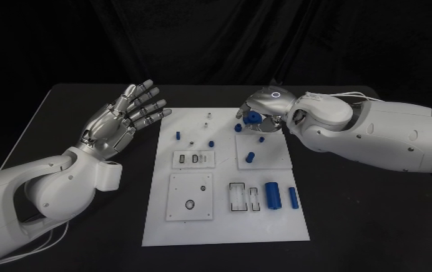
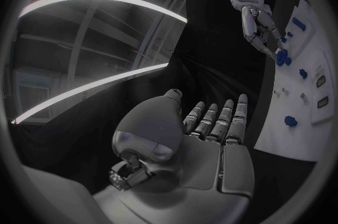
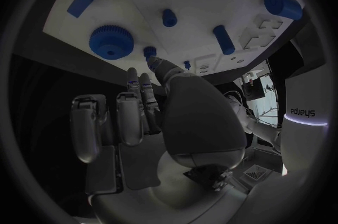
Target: Assemble the parts on the task board
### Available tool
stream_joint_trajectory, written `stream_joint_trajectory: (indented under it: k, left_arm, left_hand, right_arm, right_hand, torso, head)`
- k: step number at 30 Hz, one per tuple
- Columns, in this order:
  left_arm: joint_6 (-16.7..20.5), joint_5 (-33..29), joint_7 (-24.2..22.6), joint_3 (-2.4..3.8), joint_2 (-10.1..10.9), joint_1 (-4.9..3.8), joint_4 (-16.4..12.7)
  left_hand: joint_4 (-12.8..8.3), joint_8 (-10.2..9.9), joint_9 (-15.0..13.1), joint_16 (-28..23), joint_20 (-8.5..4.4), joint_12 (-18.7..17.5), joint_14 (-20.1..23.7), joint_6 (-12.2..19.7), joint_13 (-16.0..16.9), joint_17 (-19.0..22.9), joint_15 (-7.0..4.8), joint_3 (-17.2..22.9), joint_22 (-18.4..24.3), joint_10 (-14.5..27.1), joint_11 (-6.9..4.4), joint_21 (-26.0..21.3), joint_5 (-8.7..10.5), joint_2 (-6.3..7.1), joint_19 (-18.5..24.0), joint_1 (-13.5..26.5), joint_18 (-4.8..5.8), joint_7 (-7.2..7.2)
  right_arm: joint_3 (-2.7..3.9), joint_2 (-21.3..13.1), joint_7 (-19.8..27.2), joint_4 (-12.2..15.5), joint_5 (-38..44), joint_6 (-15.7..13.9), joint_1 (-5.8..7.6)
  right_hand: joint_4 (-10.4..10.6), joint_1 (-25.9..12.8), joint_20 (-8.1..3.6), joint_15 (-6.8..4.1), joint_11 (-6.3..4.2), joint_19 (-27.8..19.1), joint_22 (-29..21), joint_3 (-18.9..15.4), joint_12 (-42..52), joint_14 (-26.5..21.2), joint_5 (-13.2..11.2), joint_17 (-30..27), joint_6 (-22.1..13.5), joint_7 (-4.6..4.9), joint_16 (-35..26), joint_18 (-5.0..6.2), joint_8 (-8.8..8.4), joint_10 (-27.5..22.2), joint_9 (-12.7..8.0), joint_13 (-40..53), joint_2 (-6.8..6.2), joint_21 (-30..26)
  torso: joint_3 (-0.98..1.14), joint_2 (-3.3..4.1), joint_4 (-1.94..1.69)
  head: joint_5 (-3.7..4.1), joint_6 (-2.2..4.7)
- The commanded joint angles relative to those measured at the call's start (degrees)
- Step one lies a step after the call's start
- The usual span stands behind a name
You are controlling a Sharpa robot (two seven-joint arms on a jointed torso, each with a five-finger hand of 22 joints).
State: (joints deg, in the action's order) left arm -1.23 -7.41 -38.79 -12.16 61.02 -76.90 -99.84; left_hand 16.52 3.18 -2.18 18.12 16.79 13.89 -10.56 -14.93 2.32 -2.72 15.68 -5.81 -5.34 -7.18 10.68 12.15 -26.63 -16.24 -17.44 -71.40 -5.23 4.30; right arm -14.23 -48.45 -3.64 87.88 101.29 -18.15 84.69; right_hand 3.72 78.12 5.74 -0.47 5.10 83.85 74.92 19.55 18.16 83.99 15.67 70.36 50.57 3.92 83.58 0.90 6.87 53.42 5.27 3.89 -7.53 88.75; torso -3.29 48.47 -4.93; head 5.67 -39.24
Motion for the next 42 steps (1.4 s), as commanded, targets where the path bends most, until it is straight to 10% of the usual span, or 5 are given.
stream_joint_trajectory:
  k: [1, 17, 42]
  left_arm:
    - [-1.09, -0.07, -8.87, 0.03, -0.19, -0.11, 0.24]
    - [-1.84, -0.14, -9.09, 0.04, -0.19, -0.09, 1.43]
    - [-2.71, -0.81, -7.81, 0.05, -0.22, -0.07, 2.35]
  left_hand:
    - [-0.03, -0.17, 0.04, 0.32, -0.09, -0.32, -0.19, 0.08, -0.06, -0.09, 0.12, 0.15, 0.00, 0.49, -0.02, 0.08, -0.09, -0.09, 0.16, -0.50, 0.36, -0.39]
    - [-1.10, -0.33, 0.07, -0.57, -0.23, -0.63, 0.79, 0.55, -0.09, 0.11, -0.22, -0.05, 0.21, 1.13, -0.23, -0.17, -1.09, 1.15, 0.75, -1.87, 0.32, -0.91]
    - [-3.96, -0.18, -0.05, -0.91, -0.15, -0.67, 1.78, -0.08, -0.11, 0.11, -0.36, 1.41, 0.43, 1.66, -0.37, -0.40, -4.81, 1.28, 1.38, -4.28, 0.05, 0.17]
  right_arm:
    - [0.04, 0.43, -1.91, -0.71, 0.94, -0.46, -0.47]
    - [0.04, 2.06, 0.32, -3.00, -1.82, -1.62, -1.75]
    - [0.05, 3.91, 2.32, -4.71, -3.59, -0.07, -2.68]
  right_hand:
    - [0.15, 0.19, 0.18, 0.19, 0.35, 3.45, 11.05, 0.23, -0.41, 1.91, -0.17, -0.19, -0.34, 0.08, -0.33, 0.12, -0.22, 0.34, 0.11, 0.03, 0.08, -0.23]
    - [0.91, -0.45, 1.18, 1.29, 0.47, 3.30, 10.78, 0.10, -1.09, 2.00, -2.48, 0.04, -0.21, 0.97, -0.52, 0.19, -0.93, 2.59, 0.44, 0.24, 0.20, -0.41]
    - [1.30, 1.18, 1.49, 1.47, 0.49, 2.66, 9.85, 1.50, -1.99, 2.05, -3.24, 0.49, 5.39, 2.18, -0.66, 0.45, 1.01, 4.85, 2.39, 0.33, 3.24, -0.91]
  torso:
    - [0.03, 0.13, -0.18]
    - [-0.06, 0.18, -0.06]
    - [-0.13, 0.31, -0.15]
  head:
    - [0.22, -0.10]
    - [0.79, 0.61]
    - [0.89, -0.47]
